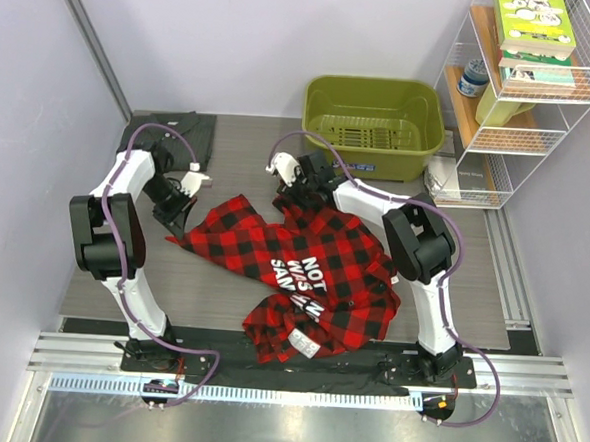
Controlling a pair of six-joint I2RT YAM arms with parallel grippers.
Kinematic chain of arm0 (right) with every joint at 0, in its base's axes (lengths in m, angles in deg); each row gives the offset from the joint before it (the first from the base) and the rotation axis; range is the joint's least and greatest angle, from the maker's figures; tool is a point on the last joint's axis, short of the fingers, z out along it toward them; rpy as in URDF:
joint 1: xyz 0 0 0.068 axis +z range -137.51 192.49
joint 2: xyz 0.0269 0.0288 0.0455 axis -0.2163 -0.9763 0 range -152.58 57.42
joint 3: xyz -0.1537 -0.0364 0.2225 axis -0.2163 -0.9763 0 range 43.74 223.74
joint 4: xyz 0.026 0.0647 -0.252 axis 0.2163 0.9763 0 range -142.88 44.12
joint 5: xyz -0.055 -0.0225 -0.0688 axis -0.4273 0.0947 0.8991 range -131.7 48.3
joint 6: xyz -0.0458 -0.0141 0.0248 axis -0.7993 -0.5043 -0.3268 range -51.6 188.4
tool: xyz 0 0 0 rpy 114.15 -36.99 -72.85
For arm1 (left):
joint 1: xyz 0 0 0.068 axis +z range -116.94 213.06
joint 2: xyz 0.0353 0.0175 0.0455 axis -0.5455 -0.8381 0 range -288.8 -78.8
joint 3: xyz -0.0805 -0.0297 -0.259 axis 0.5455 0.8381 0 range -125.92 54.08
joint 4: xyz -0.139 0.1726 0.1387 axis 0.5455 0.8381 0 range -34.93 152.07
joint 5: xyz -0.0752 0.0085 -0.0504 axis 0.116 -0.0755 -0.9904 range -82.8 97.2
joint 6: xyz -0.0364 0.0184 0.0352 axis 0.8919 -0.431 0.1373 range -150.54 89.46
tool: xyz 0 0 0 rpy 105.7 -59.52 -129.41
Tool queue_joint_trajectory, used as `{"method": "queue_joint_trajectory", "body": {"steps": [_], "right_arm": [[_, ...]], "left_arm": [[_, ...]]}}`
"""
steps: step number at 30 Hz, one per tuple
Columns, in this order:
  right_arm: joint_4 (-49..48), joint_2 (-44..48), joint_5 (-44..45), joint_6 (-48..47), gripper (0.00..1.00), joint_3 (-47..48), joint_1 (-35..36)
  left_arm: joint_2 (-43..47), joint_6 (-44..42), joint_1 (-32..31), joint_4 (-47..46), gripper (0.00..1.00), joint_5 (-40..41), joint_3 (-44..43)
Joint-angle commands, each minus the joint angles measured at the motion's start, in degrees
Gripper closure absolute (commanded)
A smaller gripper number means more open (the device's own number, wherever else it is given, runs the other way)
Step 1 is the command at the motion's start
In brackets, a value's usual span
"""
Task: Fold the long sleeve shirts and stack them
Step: Flatten the shirt out
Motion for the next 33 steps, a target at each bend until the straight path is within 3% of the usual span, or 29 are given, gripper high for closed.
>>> {"method": "queue_joint_trajectory", "body": {"steps": [1,6,8,11,20,24,29,33], "right_arm": [[-3.41,-0.09,1.01,-0.31,0.44,3.93,0.09],[-2.01,-2.2,-0.31,-0.04,0.64,6.92,0.0],[-1.04,-2.2,-2.59,0.39,0.85,8.23,-0.17],[0.81,0.17,-4.88,2.32,0.99,9.73,-0.79],[13.11,12.19,-15.95,13.49,0.99,32.92,-6.23],[14.6,18.88,-21.3,12.1,0.99,31.54,-6.68],[15.13,27.32,-21.76,9.1,0.99,22.66,-6.85],[17.51,33.38,-26.22,13.03,0.99,19.76,-6.85]], "left_arm": [[1.23,0.49,-0.08,0.17,1.0,-0.91,0.3],[0.61,0.49,0.0,0.08,1.0,-0.99,-0.66],[0.44,0.58,0.0,-0.09,1.0,-0.99,-1.02],[0.44,0.58,0.01,-0.18,1.0,-1.17,-1.19],[-0.27,1.54,0.09,-2.2,1.0,-1.87,-1.98],[-1.67,2.86,0.09,-2.81,1.0,-3.1,-3.39],[-2.2,3.65,0.09,-3.43,1.0,-5.03,-4.71],[-2.02,4.01,0.01,-4.13,1.0,-5.91,-4.53]]}}
